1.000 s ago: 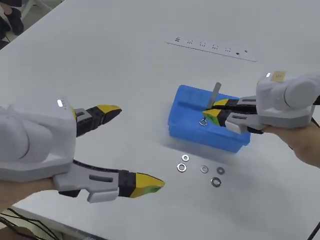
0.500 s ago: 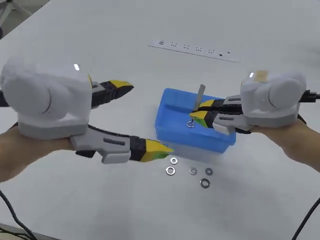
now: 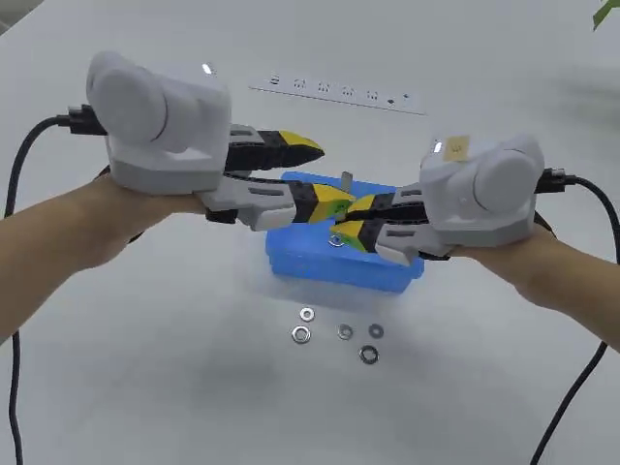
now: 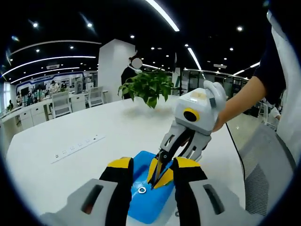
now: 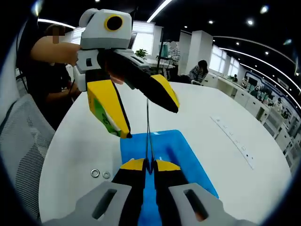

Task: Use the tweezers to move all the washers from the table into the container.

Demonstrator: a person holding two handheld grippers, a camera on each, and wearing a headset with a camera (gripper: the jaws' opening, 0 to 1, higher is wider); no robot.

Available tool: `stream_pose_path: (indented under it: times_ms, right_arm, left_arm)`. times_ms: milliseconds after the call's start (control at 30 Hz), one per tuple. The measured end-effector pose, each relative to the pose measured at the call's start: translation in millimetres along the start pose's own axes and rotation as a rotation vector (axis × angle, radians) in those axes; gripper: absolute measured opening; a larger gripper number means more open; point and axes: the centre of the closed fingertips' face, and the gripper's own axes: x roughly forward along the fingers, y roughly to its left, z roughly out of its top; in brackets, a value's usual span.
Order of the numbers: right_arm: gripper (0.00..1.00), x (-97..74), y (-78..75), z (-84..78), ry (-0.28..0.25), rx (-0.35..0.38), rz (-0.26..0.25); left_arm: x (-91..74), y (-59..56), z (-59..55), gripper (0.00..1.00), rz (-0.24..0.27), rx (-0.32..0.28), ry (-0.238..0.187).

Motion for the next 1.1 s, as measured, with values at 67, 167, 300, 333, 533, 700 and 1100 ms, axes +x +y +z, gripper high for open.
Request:
stream_pose_path:
  times_ms: [67,167,300,333,533,700,1100]
  right_arm:
    - [0.08,-0.1,0.6,0.4,-0.002,0.001,0.004]
    - [0.08,-0.6,3.0,1.6,-0.007,-0.001,0.014]
    - [0.08,-0.8,6.8,0.9,-0.002,-0.008,0.027]
    - [0.08,-0.8,7.7,0.8,-0.001,-0.012,0.030]
    - [0.08,-1.3,7.8,4.6,-0.009,-0.021,0.030]
    - [0.09,-1.7,8.8,9.0,-0.015,-0.022,0.031]
    - [0.16,-10.0,10.0,18.2,-0.017,-0.015,0.005]
  left_arm:
    - [3.2,-7.4,0.0,0.35,-0.047,0.031,0.013]
    - [5.5,-14.0,-0.3,0.20,-0.098,0.072,0.040]
    - [4.7,-15.7,0.3,0.12,-0.129,0.104,0.060]
    - [3.9,-15.5,0.6,0.08,-0.133,0.117,0.064]
    - [0.7,-13.0,2.3,0.06,-0.117,0.183,0.082]
    - [2.0,-18.8,6.5,0.04,-0.096,0.248,0.087]
    - [-1.1,-19.5,9.4,0.04,-0.072,0.278,0.091]
